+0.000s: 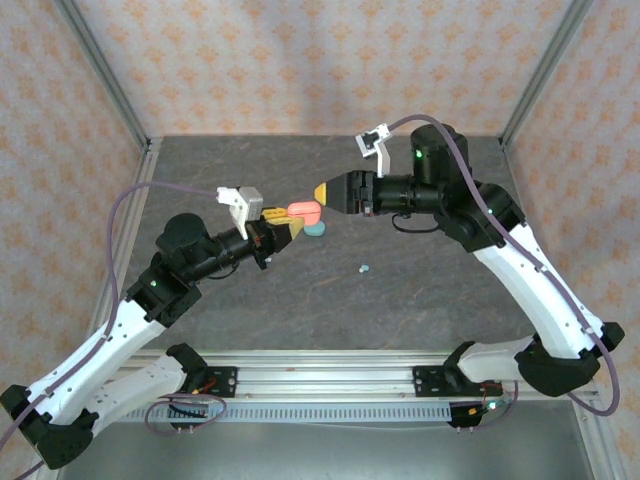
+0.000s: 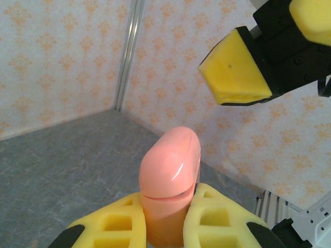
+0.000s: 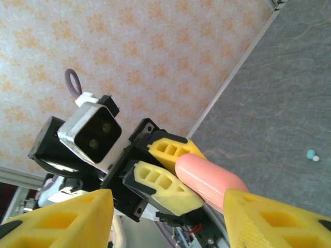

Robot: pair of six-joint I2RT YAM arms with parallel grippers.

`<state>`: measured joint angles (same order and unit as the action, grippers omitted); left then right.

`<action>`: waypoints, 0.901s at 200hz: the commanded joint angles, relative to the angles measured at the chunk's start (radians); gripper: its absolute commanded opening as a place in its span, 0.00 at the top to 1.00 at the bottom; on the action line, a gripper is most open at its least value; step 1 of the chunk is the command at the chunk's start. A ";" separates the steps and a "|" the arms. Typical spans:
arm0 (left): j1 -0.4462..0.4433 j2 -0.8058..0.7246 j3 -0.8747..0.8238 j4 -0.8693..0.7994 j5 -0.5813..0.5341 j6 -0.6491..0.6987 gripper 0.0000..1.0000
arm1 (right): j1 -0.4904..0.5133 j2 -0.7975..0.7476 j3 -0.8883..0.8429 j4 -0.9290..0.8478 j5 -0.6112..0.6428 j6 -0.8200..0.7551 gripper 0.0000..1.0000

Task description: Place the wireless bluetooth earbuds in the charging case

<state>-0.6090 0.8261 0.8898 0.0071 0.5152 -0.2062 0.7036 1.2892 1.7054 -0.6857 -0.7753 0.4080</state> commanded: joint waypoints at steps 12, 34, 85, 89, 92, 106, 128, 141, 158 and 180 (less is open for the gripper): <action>0.000 -0.021 0.021 0.047 -0.010 -0.025 1.00 | 0.046 0.025 -0.010 -0.086 0.076 -0.126 0.40; 0.000 -0.022 0.024 0.047 -0.004 -0.031 1.00 | 0.059 0.046 -0.003 -0.103 0.091 -0.145 0.40; 0.000 -0.026 0.033 0.032 0.013 -0.038 1.00 | 0.059 0.088 0.031 -0.096 0.139 -0.145 0.40; 0.000 -0.028 0.034 0.030 0.014 -0.038 1.00 | 0.059 0.092 0.034 -0.096 0.138 -0.144 0.40; 0.000 -0.028 0.035 0.028 0.014 -0.038 1.00 | 0.059 0.096 0.036 -0.097 0.135 -0.145 0.40; 0.000 -0.034 0.034 0.022 0.013 -0.036 1.00 | 0.059 0.107 0.043 -0.098 0.127 -0.144 0.41; 0.000 -0.044 0.035 0.014 0.006 -0.035 1.00 | 0.059 0.117 0.038 -0.096 0.127 -0.144 0.41; 0.000 -0.048 0.034 0.011 0.006 -0.034 1.00 | 0.058 0.122 0.039 -0.094 0.149 -0.139 0.41; 0.000 -0.048 0.033 0.011 0.008 -0.035 1.00 | 0.054 0.123 0.037 -0.084 0.182 -0.127 0.41; 0.000 -0.050 0.030 0.016 0.011 -0.039 1.00 | 0.048 0.133 0.035 -0.056 0.205 -0.107 0.41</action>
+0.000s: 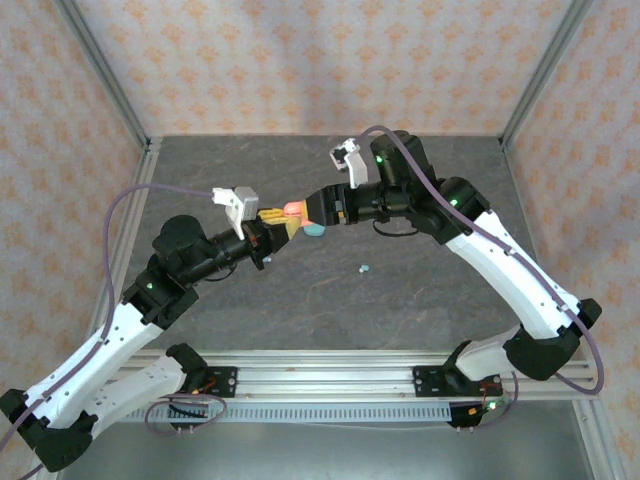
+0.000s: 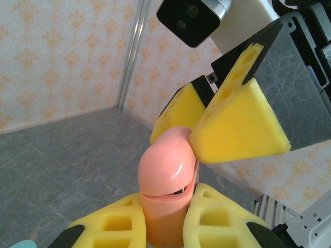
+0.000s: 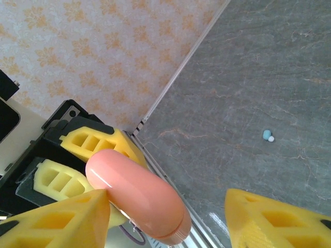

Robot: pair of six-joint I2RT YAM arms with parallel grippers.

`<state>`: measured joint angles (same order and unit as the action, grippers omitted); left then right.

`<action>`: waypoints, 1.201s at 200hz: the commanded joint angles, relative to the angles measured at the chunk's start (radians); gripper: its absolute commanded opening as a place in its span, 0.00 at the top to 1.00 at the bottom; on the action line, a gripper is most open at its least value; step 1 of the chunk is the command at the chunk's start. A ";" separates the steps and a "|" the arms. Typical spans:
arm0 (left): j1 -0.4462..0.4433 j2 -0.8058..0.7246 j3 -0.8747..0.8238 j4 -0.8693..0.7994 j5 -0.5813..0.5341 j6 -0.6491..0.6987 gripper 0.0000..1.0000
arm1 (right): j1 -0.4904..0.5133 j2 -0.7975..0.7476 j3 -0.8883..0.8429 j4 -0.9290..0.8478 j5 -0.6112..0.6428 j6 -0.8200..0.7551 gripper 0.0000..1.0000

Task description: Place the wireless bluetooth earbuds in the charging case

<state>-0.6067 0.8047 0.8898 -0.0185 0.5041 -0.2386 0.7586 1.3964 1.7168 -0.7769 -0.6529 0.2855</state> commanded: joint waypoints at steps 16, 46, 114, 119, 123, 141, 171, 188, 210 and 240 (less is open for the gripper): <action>-0.003 -0.029 0.030 0.043 0.024 -0.007 1.00 | -0.010 0.040 0.032 0.046 0.109 0.031 0.41; -0.001 -0.029 0.031 0.026 0.021 0.001 1.00 | -0.012 0.064 0.060 0.028 0.153 0.056 0.41; -0.002 -0.037 0.017 -0.065 -0.056 0.069 1.00 | -0.018 0.034 0.144 -0.107 0.259 0.106 0.41; -0.002 -0.036 0.011 -0.066 -0.058 0.074 1.00 | -0.018 0.028 0.152 -0.121 0.269 0.111 0.41; -0.002 -0.035 0.007 -0.066 -0.058 0.084 1.00 | -0.018 0.027 0.158 -0.131 0.275 0.115 0.41; -0.002 -0.029 -0.007 -0.072 -0.063 0.130 1.00 | -0.015 0.030 0.199 -0.198 0.291 0.136 0.45; -0.002 -0.012 -0.034 -0.060 -0.098 0.205 1.00 | 0.026 0.076 0.267 -0.306 0.314 0.167 0.50; -0.002 0.003 -0.047 -0.036 -0.115 0.242 1.00 | 0.059 0.107 0.291 -0.338 0.321 0.196 0.53; -0.002 0.029 -0.051 -0.024 -0.133 0.299 1.00 | 0.102 0.156 0.316 -0.347 0.299 0.236 0.57; -0.003 0.058 -0.039 -0.030 -0.160 0.374 1.00 | 0.128 0.239 0.365 -0.384 0.260 0.286 0.61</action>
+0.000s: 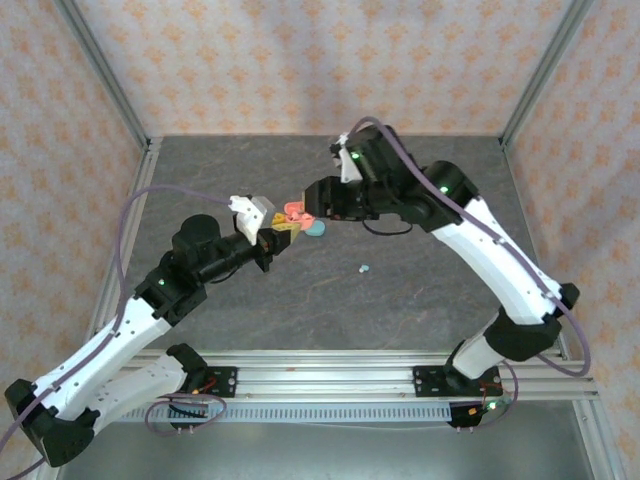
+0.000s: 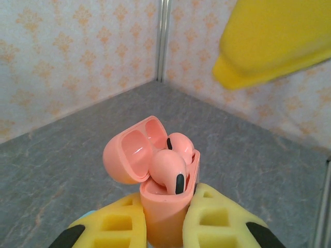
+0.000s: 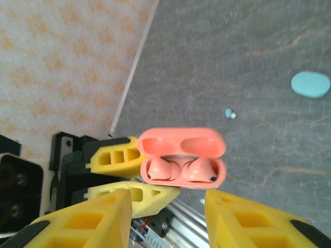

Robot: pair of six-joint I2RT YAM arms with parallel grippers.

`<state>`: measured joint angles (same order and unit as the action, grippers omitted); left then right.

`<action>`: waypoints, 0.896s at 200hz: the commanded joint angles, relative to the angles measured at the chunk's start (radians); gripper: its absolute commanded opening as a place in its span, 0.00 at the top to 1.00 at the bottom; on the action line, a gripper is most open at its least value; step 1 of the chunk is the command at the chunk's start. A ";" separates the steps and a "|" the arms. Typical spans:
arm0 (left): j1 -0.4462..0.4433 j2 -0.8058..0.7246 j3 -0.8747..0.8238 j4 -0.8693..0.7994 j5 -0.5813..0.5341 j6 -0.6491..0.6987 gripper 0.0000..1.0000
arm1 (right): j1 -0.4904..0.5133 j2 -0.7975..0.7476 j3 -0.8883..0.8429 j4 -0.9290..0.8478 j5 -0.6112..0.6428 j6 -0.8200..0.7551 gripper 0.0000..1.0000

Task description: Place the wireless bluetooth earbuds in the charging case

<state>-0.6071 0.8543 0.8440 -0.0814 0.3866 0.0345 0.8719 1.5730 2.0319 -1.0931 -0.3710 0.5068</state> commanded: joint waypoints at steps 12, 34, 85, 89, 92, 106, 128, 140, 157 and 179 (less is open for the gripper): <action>-0.002 0.017 0.012 0.029 -0.051 0.126 1.00 | 0.016 0.093 0.074 -0.094 -0.028 0.088 0.61; -0.002 0.027 0.020 0.023 -0.061 0.160 1.00 | 0.016 0.139 0.117 -0.123 -0.023 0.113 0.61; -0.002 0.041 0.028 0.012 -0.072 0.203 1.00 | 0.015 0.221 0.195 -0.136 -0.050 0.143 0.64; -0.002 0.042 0.028 0.014 -0.072 0.205 1.00 | 0.014 0.227 0.201 -0.142 -0.050 0.142 0.65; -0.002 0.042 0.026 0.013 -0.072 0.205 1.00 | 0.015 0.231 0.206 -0.146 -0.050 0.140 0.65; -0.003 0.046 0.026 0.016 -0.074 0.209 1.00 | 0.015 0.251 0.228 -0.175 -0.045 0.134 0.67; -0.002 0.050 0.027 0.022 -0.076 0.209 1.00 | 0.015 0.277 0.263 -0.221 -0.028 0.126 0.70; -0.002 0.051 0.029 0.024 -0.078 0.210 1.00 | 0.015 0.289 0.280 -0.242 -0.023 0.125 0.73; -0.002 0.051 0.034 0.022 -0.078 0.214 1.00 | 0.015 0.306 0.302 -0.265 -0.025 0.123 0.76; -0.002 0.051 0.041 0.004 -0.075 0.227 1.00 | 0.015 0.324 0.325 -0.278 -0.036 0.122 0.84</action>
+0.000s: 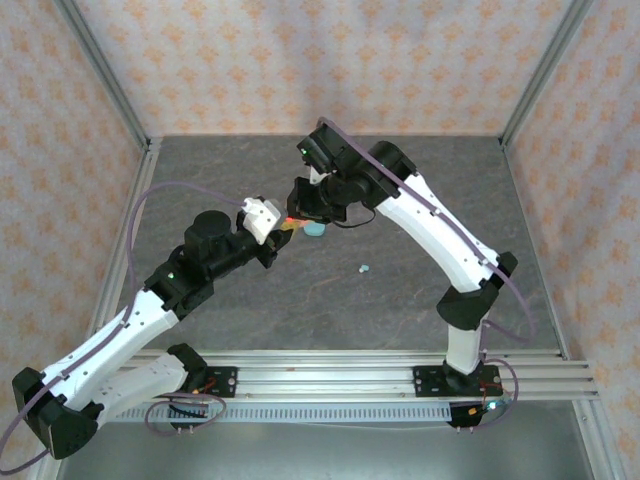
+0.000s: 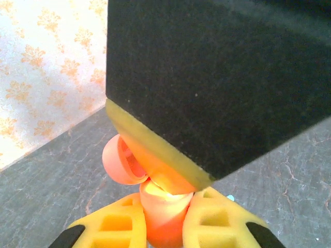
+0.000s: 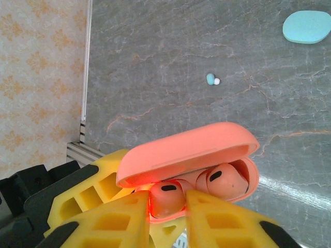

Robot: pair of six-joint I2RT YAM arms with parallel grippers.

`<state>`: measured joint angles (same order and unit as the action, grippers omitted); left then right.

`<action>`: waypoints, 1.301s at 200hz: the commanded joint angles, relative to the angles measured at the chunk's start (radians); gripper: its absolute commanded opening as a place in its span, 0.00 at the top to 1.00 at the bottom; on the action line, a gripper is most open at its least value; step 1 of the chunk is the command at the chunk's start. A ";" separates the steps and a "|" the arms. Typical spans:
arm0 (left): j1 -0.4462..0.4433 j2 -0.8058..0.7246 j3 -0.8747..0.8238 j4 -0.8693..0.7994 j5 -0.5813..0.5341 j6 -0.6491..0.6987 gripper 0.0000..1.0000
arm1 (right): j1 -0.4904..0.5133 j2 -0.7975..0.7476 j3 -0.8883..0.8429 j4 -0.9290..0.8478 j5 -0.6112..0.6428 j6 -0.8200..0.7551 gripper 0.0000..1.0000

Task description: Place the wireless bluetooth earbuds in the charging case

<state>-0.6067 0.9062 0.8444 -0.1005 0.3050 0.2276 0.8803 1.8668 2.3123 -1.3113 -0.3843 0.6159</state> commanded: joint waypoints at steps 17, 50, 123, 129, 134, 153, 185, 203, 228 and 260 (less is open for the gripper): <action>-0.002 -0.001 0.041 0.009 0.011 0.041 1.00 | 0.006 0.033 0.062 -0.059 -0.017 0.016 0.89; -0.002 -0.004 0.026 0.002 0.013 0.047 1.00 | 0.006 0.030 0.087 -0.060 0.003 0.023 0.94; -0.001 -0.010 0.007 -0.017 0.003 0.055 1.00 | -0.003 0.029 0.136 -0.083 0.033 0.028 0.95; -0.001 -0.011 0.006 -0.018 0.000 0.056 1.00 | -0.005 0.027 0.141 -0.088 0.034 0.028 0.95; -0.002 -0.011 0.004 -0.019 -0.002 0.056 1.00 | -0.008 0.028 0.146 -0.091 0.035 0.029 0.95; -0.001 -0.015 -0.001 -0.024 -0.010 0.054 1.00 | -0.021 0.023 0.165 -0.111 0.034 0.025 0.95; 0.000 -0.018 -0.008 -0.035 -0.024 0.053 1.00 | -0.056 -0.002 0.163 -0.143 0.039 0.015 0.95; 0.001 -0.019 -0.010 -0.041 -0.025 0.049 1.00 | -0.090 -0.021 0.150 -0.170 0.045 -0.004 0.95; 0.001 -0.025 -0.016 -0.046 -0.030 0.042 1.00 | -0.150 -0.070 0.077 -0.186 0.057 -0.038 0.95; 0.001 -0.042 -0.026 -0.052 -0.035 0.031 1.00 | -0.230 -0.178 -0.180 -0.100 0.059 -0.075 0.94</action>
<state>-0.6071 0.8932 0.8364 -0.1375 0.2970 0.2630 0.6952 1.7885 2.2837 -1.4208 -0.3439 0.5716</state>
